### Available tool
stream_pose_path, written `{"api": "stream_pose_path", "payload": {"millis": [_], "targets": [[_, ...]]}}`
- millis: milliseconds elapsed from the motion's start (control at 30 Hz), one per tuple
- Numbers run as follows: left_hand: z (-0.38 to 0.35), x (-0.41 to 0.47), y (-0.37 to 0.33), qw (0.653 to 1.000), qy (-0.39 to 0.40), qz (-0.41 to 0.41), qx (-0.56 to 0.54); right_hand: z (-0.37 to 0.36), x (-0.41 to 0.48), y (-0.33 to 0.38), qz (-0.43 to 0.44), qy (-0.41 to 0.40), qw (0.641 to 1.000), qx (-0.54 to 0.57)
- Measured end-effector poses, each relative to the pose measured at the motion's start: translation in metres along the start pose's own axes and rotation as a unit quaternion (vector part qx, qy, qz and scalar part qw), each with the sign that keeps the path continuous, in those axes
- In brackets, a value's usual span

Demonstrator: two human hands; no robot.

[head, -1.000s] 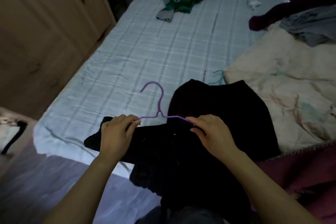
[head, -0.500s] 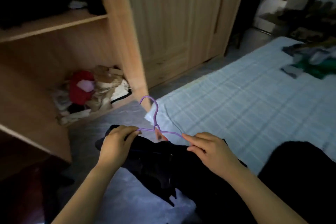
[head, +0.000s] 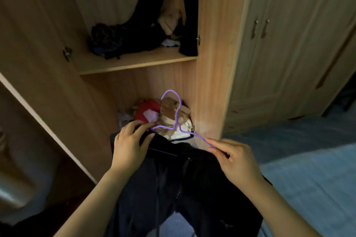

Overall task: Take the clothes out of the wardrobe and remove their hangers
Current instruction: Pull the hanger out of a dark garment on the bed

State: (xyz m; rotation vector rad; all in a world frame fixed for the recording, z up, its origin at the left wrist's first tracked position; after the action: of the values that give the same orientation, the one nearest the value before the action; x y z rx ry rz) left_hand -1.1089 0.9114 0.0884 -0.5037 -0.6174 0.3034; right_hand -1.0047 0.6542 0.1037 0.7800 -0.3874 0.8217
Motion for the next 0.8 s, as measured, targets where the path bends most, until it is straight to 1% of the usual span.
{"api": "stream_pose_path", "payload": {"millis": [67,100,167,300,367,533,667,800], "targets": [[0.004,0.047,0.027,1.000,-0.013,0.010,0.026,-0.021,0.061,-0.012,0.017,-0.014,1.000,0.013],[0.007,0.069,0.037,0.999,-0.018,0.001,0.034,-0.028,0.089,-0.015,0.026,-0.017,0.999,0.016],[0.013,0.118,0.055,0.999,-0.043,-0.001,0.033,-0.041,0.145,-0.021,0.039,-0.029,0.999,0.020],[0.021,0.216,0.084,0.991,-0.100,0.077,-0.055,-0.069,0.261,-0.033,0.053,-0.049,0.997,0.039],[0.021,0.261,0.095,0.986,-0.111,0.079,-0.096,-0.080,0.315,-0.032,0.067,-0.066,0.995,0.032],[0.042,0.391,0.117,0.976,-0.173,0.011,-0.133,-0.092,0.451,-0.019,0.087,-0.097,0.991,0.045],[0.078,0.510,0.127,0.961,-0.224,-0.072,-0.146,-0.082,0.561,0.006,0.118,-0.171,0.978,0.019],[0.125,0.632,0.130,0.947,-0.246,-0.139,-0.153,-0.063,0.674,0.033,0.113,-0.208,0.972,-0.006]]}}
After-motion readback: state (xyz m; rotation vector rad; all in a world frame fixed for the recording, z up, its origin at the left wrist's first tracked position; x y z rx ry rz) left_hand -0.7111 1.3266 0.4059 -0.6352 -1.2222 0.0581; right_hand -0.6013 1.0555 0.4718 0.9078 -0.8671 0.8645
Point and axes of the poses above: each hand's wrist, its own x-axis towards the middle knuckle, its own z-axis out of the back of the hand, y = z × x, the point moved 2 cm from there along x, towards the middle knuckle, and after that the axes turned 13 degrees about -x, right-handed, at the moved point
